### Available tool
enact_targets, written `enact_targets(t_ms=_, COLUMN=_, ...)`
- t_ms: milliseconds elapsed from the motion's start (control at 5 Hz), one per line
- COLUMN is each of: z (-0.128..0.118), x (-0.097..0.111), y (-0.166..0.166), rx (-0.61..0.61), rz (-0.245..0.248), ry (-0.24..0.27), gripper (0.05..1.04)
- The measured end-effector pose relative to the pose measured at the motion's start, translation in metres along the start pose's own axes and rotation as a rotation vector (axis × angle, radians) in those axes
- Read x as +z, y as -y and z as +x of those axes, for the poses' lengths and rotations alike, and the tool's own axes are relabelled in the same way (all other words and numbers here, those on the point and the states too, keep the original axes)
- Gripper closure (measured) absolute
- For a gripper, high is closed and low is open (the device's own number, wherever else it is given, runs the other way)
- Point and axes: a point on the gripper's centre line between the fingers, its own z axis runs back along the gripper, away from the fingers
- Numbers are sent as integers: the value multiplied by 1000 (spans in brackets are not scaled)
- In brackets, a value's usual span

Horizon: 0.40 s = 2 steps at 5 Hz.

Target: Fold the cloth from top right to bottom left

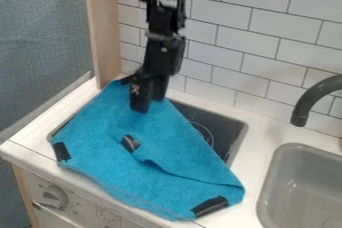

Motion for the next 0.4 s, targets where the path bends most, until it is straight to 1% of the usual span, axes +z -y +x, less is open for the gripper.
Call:
enact_targets(t_ms=200, z=9, x=14, y=-1, rx=-21, rz=87, ry=55, gripper=84)
enact_targets(t_ms=400, z=9, x=14, y=-1, rx=-27, rz=89, ry=59, gripper=84)
